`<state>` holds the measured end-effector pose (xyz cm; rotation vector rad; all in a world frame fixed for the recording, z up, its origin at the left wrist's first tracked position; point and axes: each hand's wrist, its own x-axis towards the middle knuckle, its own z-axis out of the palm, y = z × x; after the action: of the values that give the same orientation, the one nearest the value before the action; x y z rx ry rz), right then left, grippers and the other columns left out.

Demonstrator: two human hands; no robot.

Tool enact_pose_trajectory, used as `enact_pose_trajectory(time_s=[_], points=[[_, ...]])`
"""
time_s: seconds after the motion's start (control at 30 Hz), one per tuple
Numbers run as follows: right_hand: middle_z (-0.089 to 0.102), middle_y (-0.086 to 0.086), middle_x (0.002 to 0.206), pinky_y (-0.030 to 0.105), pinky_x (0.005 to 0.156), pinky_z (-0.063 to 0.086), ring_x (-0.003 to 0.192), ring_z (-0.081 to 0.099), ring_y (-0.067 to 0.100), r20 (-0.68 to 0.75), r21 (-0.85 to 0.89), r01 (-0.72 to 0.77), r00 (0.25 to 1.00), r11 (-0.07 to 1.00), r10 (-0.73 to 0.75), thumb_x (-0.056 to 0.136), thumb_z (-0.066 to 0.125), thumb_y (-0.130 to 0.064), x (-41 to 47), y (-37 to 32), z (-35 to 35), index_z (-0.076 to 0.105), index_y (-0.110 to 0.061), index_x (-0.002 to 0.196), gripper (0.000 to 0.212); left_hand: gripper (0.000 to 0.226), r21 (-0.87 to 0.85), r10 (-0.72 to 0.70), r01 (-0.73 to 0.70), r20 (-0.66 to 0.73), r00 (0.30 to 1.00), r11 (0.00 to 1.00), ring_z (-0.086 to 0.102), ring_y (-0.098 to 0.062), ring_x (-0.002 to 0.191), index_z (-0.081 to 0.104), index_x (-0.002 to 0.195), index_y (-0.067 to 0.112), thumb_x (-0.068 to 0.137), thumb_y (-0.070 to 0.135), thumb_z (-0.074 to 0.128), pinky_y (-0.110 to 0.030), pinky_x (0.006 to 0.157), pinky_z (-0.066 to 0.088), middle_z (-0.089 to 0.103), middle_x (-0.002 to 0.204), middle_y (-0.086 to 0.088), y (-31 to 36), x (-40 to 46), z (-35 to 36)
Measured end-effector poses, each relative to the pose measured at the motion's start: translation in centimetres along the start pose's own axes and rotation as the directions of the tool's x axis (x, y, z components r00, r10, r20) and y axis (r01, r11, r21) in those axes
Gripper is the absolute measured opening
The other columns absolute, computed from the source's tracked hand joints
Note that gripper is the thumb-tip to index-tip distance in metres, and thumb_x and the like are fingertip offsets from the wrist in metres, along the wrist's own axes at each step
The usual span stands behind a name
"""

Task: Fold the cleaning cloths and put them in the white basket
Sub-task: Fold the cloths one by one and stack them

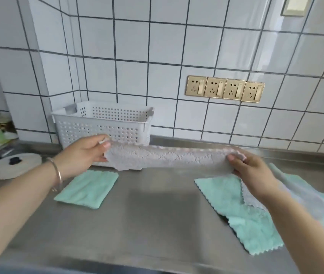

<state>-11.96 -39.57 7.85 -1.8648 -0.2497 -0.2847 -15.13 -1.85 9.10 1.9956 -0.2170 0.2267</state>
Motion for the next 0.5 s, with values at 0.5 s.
enact_pose_trajectory(time_s=[0.5], points=[[0.040,-0.004,0.054,0.018,0.051,0.034,0.049,0.039,0.008,0.500,-0.168,-0.334,0.782,0.928,0.372,0.087,0.063,-0.016,-9.5,7.5,1.7,0.051,-0.006,0.068,0.025,0.039,0.348,-0.346,0.195,0.453,0.822,0.917,0.053,-0.002,0.060,0.045,0.062,0.032,0.075,0.068,0.046,-0.024,0.068,0.042,0.044,0.061,0.012,-10.2,-9.3,2.4]])
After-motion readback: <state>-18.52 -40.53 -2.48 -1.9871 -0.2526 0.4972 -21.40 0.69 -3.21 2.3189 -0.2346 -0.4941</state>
